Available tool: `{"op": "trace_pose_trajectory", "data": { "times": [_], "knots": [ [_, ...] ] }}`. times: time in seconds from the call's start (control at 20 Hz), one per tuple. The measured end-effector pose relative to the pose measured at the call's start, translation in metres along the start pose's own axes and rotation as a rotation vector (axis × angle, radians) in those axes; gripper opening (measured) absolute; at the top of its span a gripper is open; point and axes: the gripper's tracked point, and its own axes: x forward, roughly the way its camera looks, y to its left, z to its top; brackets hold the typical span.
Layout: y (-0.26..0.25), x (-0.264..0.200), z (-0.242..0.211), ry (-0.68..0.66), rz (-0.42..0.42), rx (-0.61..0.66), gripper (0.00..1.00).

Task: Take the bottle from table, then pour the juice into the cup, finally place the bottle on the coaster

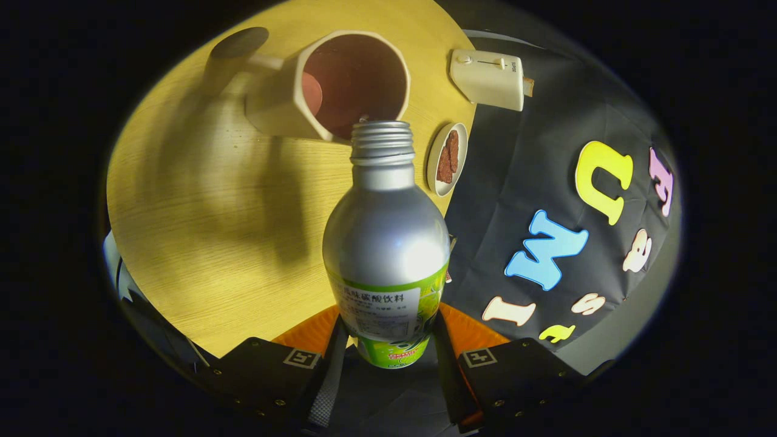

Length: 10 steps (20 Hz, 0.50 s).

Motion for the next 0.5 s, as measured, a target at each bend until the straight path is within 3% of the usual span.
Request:
{"op": "trace_pose_trajectory", "data": {
  "times": [0.5],
  "knots": [
    [0.0009,-0.0031,0.0002,0.021,0.017,-0.038,0.7]
  ]
}}
